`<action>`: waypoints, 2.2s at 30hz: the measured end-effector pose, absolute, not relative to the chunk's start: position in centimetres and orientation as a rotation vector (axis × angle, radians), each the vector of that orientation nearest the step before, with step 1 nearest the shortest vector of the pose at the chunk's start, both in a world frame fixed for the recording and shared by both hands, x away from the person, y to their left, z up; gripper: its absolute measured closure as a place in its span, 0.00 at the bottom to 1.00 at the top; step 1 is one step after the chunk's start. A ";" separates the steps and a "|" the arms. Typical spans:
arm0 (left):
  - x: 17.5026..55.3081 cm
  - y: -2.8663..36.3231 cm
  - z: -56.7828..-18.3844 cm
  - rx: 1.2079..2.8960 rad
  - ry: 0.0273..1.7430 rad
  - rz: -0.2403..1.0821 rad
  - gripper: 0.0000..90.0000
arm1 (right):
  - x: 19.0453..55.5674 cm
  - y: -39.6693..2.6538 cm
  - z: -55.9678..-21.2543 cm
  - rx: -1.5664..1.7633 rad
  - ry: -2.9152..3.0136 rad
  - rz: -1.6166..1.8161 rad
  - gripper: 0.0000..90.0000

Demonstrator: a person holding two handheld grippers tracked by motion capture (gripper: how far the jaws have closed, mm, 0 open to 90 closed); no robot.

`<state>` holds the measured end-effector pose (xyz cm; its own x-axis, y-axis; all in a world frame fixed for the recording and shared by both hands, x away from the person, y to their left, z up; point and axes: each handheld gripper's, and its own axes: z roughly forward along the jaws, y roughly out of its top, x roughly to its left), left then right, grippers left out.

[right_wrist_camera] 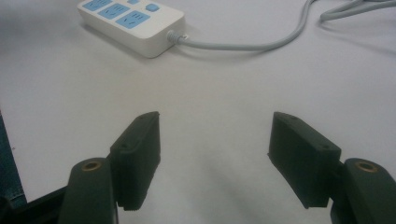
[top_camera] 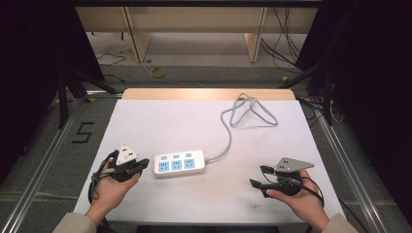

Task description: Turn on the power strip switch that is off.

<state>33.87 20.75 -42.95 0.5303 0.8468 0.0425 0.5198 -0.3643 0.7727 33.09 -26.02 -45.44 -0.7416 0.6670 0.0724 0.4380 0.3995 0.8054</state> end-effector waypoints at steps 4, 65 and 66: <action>34.2 20.4 -43.0 2.052 1.098 0.557 1.00 | 33.1 -26.0 -45.4 0.969 2.398 1.260 0.38; 38.6 14.8 -43.0 2.163 1.033 0.477 1.00 | 33.1 -26.0 -45.5 0.969 2.413 1.258 0.39; 38.6 14.7 -43.0 2.165 1.034 0.476 1.00 | 33.1 -26.0 -45.5 0.969 2.412 1.258 0.39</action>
<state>38.62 14.75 -42.95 0.6174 0.7859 0.0335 0.5366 -0.4520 0.7126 33.08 -25.99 -45.50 -0.7464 0.6609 0.0784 0.4426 0.4049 0.8001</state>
